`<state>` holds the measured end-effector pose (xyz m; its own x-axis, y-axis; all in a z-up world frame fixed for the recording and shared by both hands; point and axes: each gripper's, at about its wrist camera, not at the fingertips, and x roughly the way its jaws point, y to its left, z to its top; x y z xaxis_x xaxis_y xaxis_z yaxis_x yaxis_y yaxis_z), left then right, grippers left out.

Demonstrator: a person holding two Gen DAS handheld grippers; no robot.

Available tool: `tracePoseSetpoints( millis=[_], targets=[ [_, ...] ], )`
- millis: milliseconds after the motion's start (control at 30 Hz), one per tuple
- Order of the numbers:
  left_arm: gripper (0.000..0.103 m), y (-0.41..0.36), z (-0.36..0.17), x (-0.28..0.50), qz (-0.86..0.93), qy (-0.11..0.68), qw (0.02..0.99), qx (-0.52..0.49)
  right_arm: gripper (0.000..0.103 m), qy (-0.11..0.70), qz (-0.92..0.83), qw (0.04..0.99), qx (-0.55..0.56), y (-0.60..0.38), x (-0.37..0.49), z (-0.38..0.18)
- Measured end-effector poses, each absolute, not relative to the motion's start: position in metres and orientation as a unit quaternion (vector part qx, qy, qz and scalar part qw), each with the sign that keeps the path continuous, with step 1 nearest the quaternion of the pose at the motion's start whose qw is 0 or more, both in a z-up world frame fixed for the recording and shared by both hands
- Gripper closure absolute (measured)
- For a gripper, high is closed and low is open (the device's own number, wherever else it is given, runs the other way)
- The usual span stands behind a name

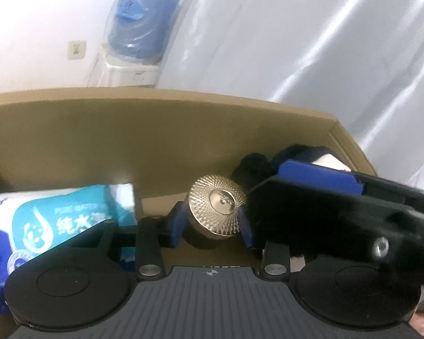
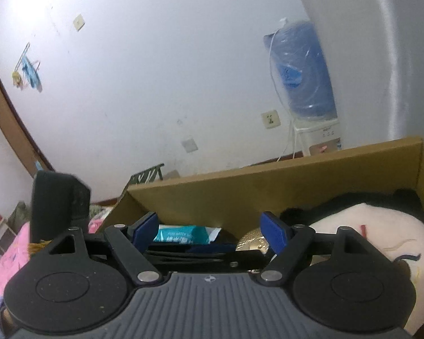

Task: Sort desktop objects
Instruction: 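Open both grippers to release the jar in the box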

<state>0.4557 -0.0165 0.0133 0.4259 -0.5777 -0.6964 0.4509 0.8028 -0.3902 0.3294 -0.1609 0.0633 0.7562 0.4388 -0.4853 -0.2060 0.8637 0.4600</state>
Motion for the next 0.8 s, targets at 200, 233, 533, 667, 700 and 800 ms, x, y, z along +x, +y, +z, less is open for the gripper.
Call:
tracePoseSetpoints(
  millis=[200,233,533,667,700,800],
  targets=[
    [0.067,0.004,0.005,0.463,-0.32,0.495,0.791,-0.166,0.021,0.305,0.165,0.919,0.186,-0.162,0.33,0.062],
    [0.069,0.001,0.005,0.463,-0.32,0.499,0.79,-0.158,0.021,0.306,0.165,0.919,0.184,-0.161,0.331,0.062],
    [0.072,-0.024,0.009,0.471,-0.307,0.47,0.82,-0.112,0.021,0.304,0.171,0.916,0.198,-0.164,0.332,0.058],
    [0.072,-0.022,0.006,0.472,-0.307,0.47,0.82,-0.112,0.021,0.3,0.172,0.916,0.204,-0.164,0.331,0.057],
    [0.072,-0.021,0.007,0.472,-0.302,0.471,0.821,-0.111,0.021,0.296,0.173,0.916,0.206,-0.165,0.33,0.058],
    [0.071,-0.015,0.013,0.467,-0.285,0.472,0.826,-0.115,0.02,0.288,0.179,0.916,0.216,-0.165,0.327,0.059]
  ],
)
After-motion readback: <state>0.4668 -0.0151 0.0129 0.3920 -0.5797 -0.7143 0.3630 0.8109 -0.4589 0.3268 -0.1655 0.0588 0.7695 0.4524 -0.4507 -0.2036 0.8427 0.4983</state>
